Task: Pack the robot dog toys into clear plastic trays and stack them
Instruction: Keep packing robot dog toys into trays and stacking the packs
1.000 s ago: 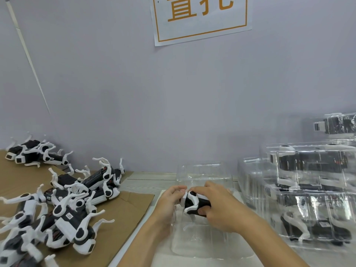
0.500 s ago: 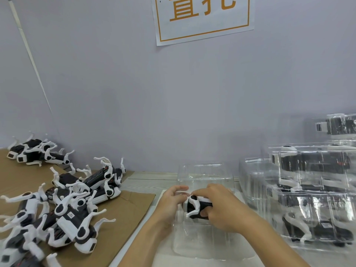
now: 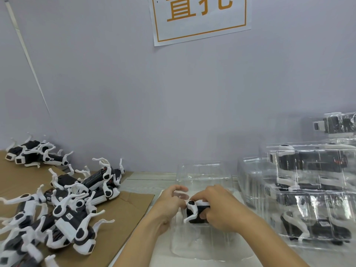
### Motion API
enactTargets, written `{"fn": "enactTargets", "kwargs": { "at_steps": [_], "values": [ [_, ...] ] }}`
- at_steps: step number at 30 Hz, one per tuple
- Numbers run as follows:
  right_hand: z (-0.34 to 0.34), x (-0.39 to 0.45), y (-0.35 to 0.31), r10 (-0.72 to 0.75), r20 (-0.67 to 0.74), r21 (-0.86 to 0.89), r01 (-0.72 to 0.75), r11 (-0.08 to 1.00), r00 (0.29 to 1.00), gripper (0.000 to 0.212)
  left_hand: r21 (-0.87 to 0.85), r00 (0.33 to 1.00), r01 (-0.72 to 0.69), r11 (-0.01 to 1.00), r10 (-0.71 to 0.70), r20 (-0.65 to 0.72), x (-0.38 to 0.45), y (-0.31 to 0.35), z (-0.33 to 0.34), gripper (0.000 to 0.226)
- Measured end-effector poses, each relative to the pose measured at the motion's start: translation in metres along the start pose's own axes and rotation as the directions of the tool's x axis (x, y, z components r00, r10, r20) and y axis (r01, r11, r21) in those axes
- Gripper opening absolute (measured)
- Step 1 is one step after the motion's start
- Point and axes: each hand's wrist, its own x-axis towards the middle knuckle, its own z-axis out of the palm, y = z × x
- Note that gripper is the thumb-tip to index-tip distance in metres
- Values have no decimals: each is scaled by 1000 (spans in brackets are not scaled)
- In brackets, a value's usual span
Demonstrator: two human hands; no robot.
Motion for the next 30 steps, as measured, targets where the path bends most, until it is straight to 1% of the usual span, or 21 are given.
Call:
{"fn": "enactTargets", "kwargs": {
  "at_steps": [4,8,12,15,16,18,21,22,23,24,25,27,29,30],
  "values": [
    [0,0,0,52,-19,36,-52,998,998,38,26,1000,15,1000,-15,-18,2,0,-2,48],
    [-4,-3,0,105,-50,0,-105,994,993,39,6,999,16,1000,-16,-31,2,-1,-2,49],
    [-20,-9,-3,173,-57,-73,-176,982,983,41,-27,1000,-8,1000,7,-30,1,-2,-2,47],
    [-43,-18,-5,262,-8,-221,-257,941,965,42,-35,999,-15,999,13,-32,1,-2,-2,47],
    [-48,-20,-5,300,15,-274,-285,918,954,40,-34,999,-15,999,14,-31,1,-2,-2,47],
    [-54,-22,-7,345,33,-325,-317,891,938,31,-27,999,-19,999,18,-26,1,-2,-2,47],
    [-51,-22,-12,313,-37,-362,-305,881,949,4,-11,1000,-20,1000,20,-17,0,-1,-2,46],
    [-48,-20,-11,309,-73,-362,-314,878,948,20,-2,1000,-20,1000,20,-11,-1,-1,-2,46],
    [-47,-21,-14,309,-91,-355,-320,878,947,31,5,1000,-22,1000,22,-7,-2,-1,-2,46],
    [-44,-21,-12,303,-119,-360,-325,874,946,35,11,1000,-27,1000,27,-4,-1,-1,-3,45],
    [-43,-22,-14,279,-148,-358,-314,880,949,31,16,999,-33,999,34,-6,-1,-1,-3,45],
    [-39,-22,-13,266,-189,-363,-319,875,945,9,24,999,-45,999,46,-16,-1,-2,-3,45],
    [-34,-22,-17,290,-195,-377,-345,859,937,19,33,998,-54,998,55,-28,0,-3,-3,45],
    [-32,-21,-17,302,-200,-388,-358,849,932,20,35,998,-58,998,59,-31,1,-3,-3,45]
  ]
}}
